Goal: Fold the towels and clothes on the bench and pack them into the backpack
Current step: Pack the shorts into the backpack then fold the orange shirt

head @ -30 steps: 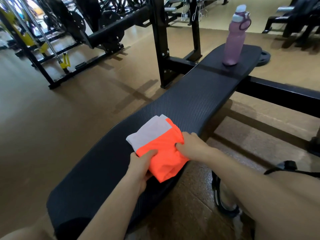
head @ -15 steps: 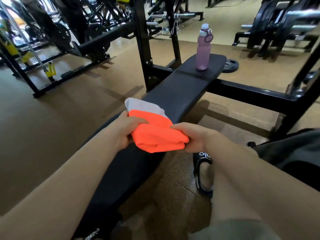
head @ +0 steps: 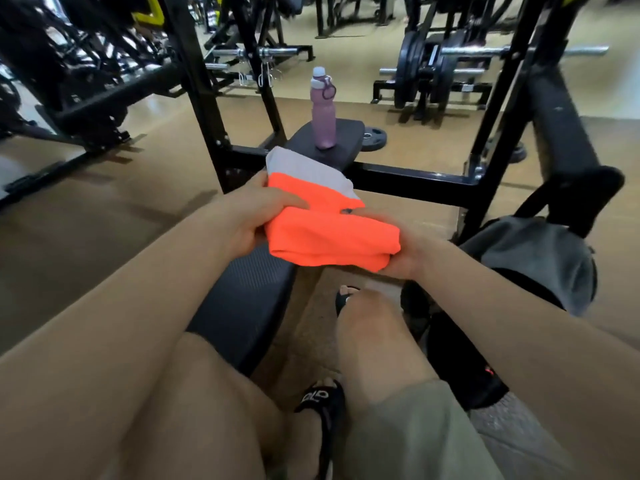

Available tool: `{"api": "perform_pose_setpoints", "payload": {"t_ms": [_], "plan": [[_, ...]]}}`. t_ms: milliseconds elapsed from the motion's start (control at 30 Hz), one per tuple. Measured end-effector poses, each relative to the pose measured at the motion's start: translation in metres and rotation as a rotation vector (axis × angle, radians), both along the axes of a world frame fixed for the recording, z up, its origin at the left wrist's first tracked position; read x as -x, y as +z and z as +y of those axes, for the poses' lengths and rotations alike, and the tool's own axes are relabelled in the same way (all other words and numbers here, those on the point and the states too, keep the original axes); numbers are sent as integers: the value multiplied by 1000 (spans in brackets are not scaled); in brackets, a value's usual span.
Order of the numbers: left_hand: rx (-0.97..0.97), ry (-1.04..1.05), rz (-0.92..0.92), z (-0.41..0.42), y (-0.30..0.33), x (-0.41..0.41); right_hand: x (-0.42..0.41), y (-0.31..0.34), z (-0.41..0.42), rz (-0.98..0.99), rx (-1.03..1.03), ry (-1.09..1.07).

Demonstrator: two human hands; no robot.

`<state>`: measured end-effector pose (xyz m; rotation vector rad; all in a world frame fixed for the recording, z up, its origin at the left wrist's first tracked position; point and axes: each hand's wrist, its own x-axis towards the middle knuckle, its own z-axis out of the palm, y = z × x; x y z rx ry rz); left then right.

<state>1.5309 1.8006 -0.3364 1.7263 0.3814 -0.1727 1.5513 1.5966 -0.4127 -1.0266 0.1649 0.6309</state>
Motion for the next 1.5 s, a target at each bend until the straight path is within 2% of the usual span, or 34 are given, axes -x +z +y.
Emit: {"api": "perform_pose_setpoints", "payload": {"t_ms": [133, 233, 300, 400, 533, 633, 733, 867, 1033, 1100, 1167, 1233, 1300, 1367, 1433, 1500], "plan": [[36, -117, 20, -31, -28, -5, 1, -2, -37, -121, 183, -13], [29, -248, 33, -65, -53, -8, 22, -10, -76, -135, 263, -93], [19, -342, 66, -90, -73, -5, 47, -27, -102, -81, 309, -171], [0, -511, 219, -127, -113, 6, 89, -71, -132, 87, 401, -315], [-186, -697, 354, -170, -168, 23, 137, -121, -156, 301, 590, -381], [-289, -763, 376, -194, -199, 27, 143, -142, -170, 295, 666, -456], [-282, -779, 378, -214, -212, 26, 134, -152, -182, 227, 746, -521], [-248, -836, 317, -238, -221, 21, 119, -163, -200, 133, 879, -500], [-500, -952, 146, -264, -244, 9, 106, -183, -206, 90, 977, -424], [-523, -976, 25, -273, -245, 8, 96, -189, -201, 6, 1012, -389], [-505, -943, -105, -278, -244, 2, 83, -187, -195, -79, 1012, -415], [-456, -820, -106, -281, -248, -11, 67, -188, -196, -137, 1043, -502], [-440, -703, -32, -282, -258, -28, 48, -191, -201, -90, 1128, -578], [-463, -650, 89, -281, -268, -41, 33, -203, -209, 16, 1216, -459], [-502, -629, 160, -278, -278, -49, 30, -217, -214, 127, 1350, -91], [-490, -633, 185, -270, -294, -51, 30, -226, -216, 91, 1532, 233]]}}
